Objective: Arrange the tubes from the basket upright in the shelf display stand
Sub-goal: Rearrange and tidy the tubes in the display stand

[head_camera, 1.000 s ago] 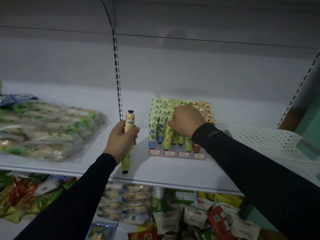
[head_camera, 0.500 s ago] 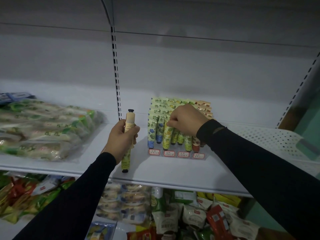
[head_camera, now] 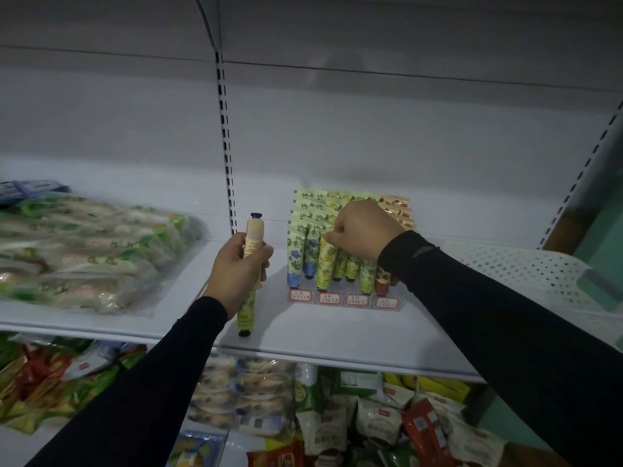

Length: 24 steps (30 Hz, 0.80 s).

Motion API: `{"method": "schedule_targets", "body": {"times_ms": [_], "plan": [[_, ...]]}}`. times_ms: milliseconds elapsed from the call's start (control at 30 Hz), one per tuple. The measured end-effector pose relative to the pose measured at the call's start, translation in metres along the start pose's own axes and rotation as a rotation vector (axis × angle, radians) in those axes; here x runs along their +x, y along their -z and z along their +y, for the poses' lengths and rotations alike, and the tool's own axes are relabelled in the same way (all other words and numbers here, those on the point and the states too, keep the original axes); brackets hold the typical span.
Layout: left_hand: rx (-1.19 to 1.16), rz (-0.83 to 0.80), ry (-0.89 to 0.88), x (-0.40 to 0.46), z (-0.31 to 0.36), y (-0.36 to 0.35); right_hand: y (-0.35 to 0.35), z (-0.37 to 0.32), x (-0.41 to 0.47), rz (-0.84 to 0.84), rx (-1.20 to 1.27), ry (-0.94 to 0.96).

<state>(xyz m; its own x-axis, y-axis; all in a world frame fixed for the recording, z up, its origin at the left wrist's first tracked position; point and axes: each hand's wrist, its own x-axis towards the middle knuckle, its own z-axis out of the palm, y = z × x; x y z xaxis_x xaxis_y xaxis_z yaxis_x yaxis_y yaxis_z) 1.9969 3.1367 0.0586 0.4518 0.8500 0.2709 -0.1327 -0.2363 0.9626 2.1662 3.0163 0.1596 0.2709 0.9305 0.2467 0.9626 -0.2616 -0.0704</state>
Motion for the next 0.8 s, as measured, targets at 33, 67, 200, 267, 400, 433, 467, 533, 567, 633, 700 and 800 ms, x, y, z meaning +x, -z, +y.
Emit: {"method": "schedule_targets", "body": {"times_ms": [33, 67, 200, 267, 400, 433, 467, 533, 567, 633, 700, 800], "plan": [[0.001, -0.001, 0.001, 0.000, 0.000, 0.001, 0.001, 0.000, 0.000, 0.004, -0.008, -0.001], [-0.001, -0.001, 0.001, 0.000, 0.001, 0.001, 0.001, -0.001, 0.001, 0.003, -0.015, 0.000], [-0.008, 0.006, 0.000, 0.000, 0.002, 0.005, 0.002, -0.002, 0.000, -0.016, -0.024, 0.000], [-0.007, 0.009, -0.003, 0.000, 0.004, 0.005, 0.003, -0.002, 0.000, -0.014, -0.018, -0.008], [-0.003, 0.007, -0.008, 0.000, 0.008, 0.006, 0.005, -0.002, 0.001, 0.035, 0.000, -0.037], [-0.001, 0.007, -0.009, 0.000, 0.009, 0.006, 0.006, -0.001, 0.001, 0.049, 0.008, -0.036], [0.000, 0.005, -0.011, 0.000, 0.010, 0.007, 0.005, 0.000, 0.002, 0.057, 0.023, -0.032], [0.006, -0.002, -0.016, -0.001, 0.011, 0.007, 0.004, 0.001, 0.001, 0.049, 0.070, -0.029], [0.009, -0.006, -0.018, -0.001, 0.010, 0.006, 0.004, 0.002, 0.000, 0.037, 0.093, -0.037], [0.011, -0.010, -0.015, -0.002, 0.009, 0.006, 0.004, 0.004, -0.002, 0.021, 0.109, -0.062], [0.012, -0.007, -0.013, -0.003, 0.008, 0.006, 0.005, 0.006, -0.003, 0.005, 0.097, -0.084], [0.013, -0.001, -0.012, -0.002, 0.008, 0.006, 0.005, 0.007, -0.005, -0.017, 0.030, -0.093]]}}
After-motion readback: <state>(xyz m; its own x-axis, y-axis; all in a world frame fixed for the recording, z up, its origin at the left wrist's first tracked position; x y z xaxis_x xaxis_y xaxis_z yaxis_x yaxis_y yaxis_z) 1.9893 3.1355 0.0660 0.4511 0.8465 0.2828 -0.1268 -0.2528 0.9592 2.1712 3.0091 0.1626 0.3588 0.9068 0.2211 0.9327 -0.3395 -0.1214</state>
